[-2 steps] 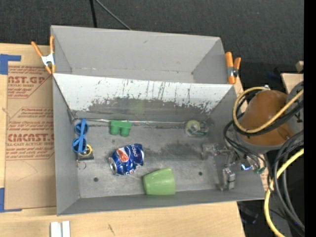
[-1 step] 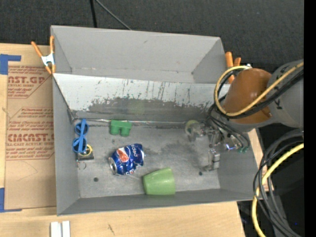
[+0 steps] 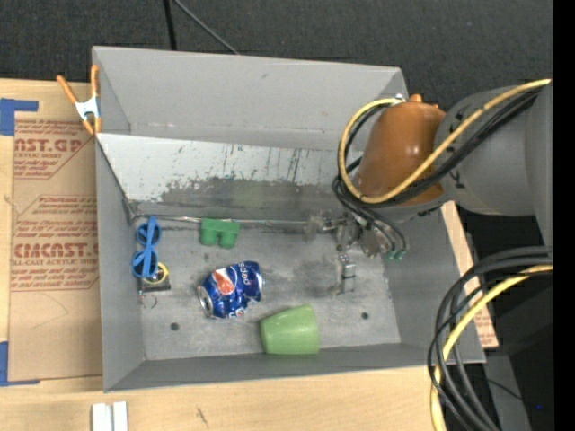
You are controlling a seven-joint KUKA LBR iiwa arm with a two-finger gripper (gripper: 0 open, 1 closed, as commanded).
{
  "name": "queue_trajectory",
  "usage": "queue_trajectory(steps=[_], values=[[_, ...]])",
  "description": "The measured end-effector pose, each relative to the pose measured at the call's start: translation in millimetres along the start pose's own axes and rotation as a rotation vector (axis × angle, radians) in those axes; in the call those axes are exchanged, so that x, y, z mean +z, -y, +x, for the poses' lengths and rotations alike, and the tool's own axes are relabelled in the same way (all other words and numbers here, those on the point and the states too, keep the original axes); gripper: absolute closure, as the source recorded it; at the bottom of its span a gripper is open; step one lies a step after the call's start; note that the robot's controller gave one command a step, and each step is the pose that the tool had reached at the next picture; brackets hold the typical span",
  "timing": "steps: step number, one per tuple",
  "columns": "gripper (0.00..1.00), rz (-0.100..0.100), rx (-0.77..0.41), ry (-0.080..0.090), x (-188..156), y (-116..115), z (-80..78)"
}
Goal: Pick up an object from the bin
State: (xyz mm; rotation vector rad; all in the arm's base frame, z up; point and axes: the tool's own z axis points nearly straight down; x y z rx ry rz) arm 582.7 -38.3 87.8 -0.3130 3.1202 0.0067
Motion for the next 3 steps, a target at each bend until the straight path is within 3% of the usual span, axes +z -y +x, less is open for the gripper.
queue_trajectory(steps=[1,2,3], values=[[0.00,0.004,-0.370,-0.007,18.3,61.3,27.5],[0.00,0.001,-0.601,-0.008,-18.2,84.6,101.9],[0.00,-0.001,-0.321,-0.002,7.5,49.1,42.4]])
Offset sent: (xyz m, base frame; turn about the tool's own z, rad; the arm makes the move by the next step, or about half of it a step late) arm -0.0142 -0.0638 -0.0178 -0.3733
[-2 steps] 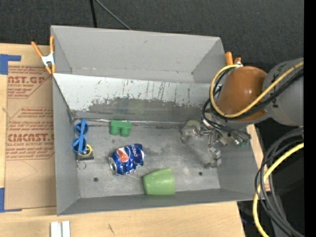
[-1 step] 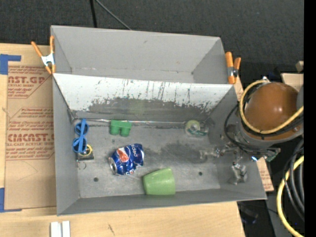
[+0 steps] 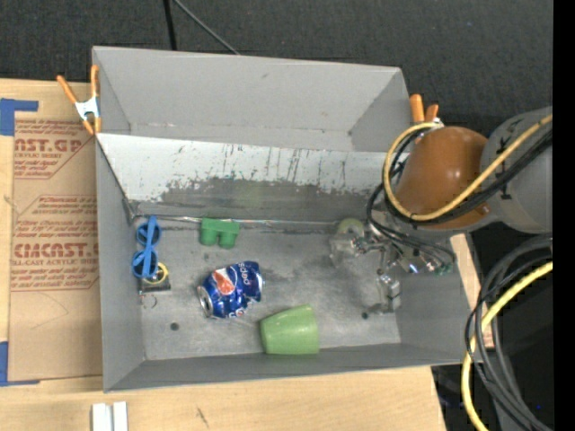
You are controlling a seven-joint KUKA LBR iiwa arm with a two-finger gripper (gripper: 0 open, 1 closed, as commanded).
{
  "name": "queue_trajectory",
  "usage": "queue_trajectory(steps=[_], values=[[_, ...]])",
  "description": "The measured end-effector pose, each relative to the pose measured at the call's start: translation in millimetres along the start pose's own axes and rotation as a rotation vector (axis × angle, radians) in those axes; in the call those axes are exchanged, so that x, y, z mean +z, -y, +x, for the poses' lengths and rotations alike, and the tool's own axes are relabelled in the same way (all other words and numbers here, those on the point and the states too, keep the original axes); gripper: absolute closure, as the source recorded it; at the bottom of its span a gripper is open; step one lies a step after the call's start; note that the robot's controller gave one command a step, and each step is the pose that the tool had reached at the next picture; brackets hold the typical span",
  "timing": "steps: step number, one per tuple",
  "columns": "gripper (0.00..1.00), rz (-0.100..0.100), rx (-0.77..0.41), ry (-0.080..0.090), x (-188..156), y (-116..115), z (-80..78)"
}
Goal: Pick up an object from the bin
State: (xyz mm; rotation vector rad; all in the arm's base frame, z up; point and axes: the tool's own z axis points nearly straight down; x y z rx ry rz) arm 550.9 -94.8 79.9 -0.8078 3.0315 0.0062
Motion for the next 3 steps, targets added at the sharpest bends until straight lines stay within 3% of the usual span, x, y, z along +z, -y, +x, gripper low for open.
queue_trajectory(steps=[1,2,3], values=[[0.00,0.004,0.022,-0.004,-2.0,16.5,88.3],[0.00,0.003,-0.098,0.001,5.1,7.7,-4.8],[0.00,0.000,-0.221,0.000,-10.5,-68.2,-52.2]])
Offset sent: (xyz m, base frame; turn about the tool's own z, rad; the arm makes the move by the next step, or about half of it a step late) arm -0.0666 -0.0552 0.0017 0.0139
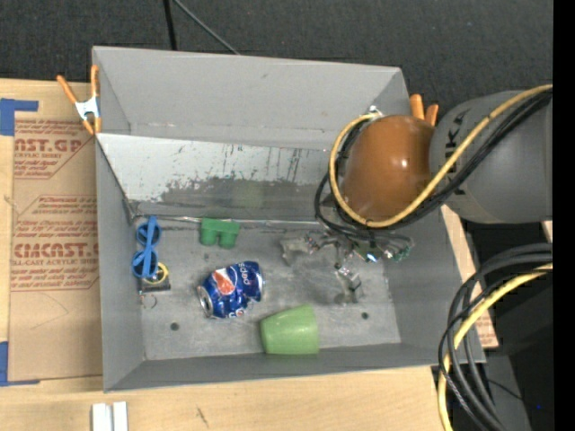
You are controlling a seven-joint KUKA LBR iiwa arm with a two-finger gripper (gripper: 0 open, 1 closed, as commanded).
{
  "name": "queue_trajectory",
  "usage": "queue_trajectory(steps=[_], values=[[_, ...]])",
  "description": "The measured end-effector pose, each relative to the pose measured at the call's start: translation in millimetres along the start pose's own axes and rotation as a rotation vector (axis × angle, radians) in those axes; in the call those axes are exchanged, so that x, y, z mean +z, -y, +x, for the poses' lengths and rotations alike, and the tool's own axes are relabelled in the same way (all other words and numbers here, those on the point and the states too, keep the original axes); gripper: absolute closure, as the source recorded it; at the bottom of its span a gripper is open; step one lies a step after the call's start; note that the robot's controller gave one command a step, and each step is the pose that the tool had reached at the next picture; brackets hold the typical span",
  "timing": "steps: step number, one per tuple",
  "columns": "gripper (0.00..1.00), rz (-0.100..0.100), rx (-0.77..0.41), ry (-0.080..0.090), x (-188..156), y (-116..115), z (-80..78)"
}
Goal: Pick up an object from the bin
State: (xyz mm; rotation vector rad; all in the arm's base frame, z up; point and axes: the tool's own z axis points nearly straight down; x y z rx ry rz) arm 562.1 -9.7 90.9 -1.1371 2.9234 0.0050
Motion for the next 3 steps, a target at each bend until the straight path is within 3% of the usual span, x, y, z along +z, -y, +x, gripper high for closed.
queue_trajectory(steps=[1,2,3], values=[[0.00,0.000,0.254,-0.002,-4.6,-35.0,-28.1],[0.00,0.001,0.434,-0.006,-47.7,-89.9,29.6],[0.00,0.003,0.424,0.001,23.6,-89.9,16.6]])
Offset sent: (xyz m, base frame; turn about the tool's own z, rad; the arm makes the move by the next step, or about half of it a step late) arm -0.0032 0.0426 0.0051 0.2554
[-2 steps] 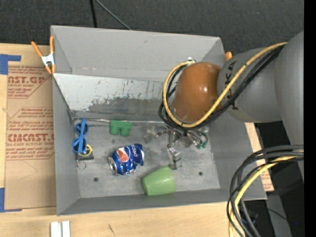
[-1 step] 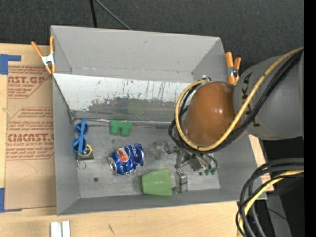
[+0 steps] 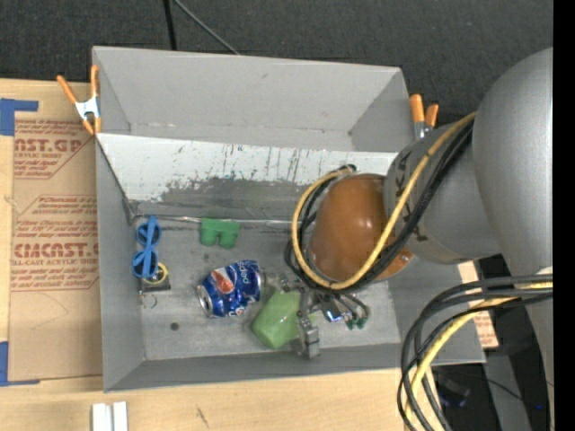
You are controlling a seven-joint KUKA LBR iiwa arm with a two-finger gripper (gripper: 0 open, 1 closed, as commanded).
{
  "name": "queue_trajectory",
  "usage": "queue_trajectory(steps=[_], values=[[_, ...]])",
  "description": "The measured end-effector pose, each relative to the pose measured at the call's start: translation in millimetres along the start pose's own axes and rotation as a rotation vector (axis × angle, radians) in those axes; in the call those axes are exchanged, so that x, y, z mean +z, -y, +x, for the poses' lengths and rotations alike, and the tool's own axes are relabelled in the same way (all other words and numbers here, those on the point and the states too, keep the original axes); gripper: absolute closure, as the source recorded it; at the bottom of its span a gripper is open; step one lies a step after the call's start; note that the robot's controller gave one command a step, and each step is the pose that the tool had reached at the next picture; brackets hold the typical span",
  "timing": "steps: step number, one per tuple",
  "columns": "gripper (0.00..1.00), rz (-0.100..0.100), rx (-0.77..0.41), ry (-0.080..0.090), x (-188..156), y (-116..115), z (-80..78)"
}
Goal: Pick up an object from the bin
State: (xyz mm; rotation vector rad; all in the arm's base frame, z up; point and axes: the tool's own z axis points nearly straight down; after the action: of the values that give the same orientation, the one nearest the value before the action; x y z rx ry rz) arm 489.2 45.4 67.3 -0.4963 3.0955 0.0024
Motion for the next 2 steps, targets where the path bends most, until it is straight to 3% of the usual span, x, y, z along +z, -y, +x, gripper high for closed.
queue_trajectory(steps=[1,2], values=[[1.00,0.000,0.000,-0.005,-2.7,-0.1,1.4],[1.00,0.003,0.004,0.000,-110.1,29.6,-8.4]])
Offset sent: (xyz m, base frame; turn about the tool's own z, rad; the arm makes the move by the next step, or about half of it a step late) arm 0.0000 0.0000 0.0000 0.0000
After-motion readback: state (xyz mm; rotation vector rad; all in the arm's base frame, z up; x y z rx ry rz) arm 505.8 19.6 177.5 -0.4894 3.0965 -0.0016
